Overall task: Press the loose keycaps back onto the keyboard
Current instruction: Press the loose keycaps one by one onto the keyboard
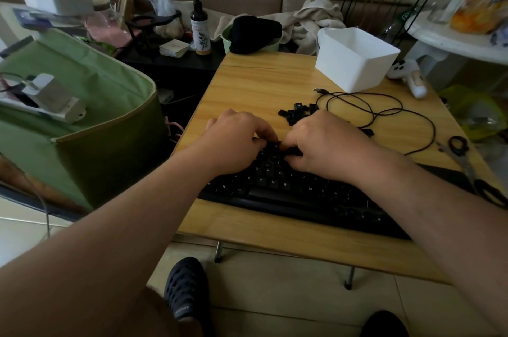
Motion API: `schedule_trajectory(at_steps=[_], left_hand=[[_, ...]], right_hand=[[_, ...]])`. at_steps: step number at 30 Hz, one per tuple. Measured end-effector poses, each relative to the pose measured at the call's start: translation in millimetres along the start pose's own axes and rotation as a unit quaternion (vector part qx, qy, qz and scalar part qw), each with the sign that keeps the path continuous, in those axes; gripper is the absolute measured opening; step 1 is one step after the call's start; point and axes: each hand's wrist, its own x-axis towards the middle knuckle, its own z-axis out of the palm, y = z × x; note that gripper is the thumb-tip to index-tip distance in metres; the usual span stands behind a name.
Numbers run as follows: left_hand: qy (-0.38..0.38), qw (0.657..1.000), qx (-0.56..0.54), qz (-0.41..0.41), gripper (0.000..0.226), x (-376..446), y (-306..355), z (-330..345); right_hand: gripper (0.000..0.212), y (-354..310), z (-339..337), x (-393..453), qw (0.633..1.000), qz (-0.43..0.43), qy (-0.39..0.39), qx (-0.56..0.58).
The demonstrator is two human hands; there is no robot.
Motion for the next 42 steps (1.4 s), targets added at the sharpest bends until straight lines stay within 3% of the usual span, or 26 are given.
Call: schedule_trajectory(at_steps=[8,27,36,42], left_hand=[[0.001,1.000,-0.005,0.002,0.023,0,-2,-1],[0.001,1.000,-0.005,0.006,0.025,1,-4,1],[0.007,1.000,-0.001,0.006,0.027,0,-3,2],[0.005,1.000,0.003,0.003,0.027,0,-2,3]], right_hand=[[0.020,18,-14,-11,0.979,0.088,0.044,0.179],[0.018,-13,-17,0,0.998,0.043,-0.047,-0.006],[0.030,-21,-9,5,0.997,0.060,-0.043,-0.026],[0.035,-18,-2,4,0.993,0.103,-0.012,0.052]])
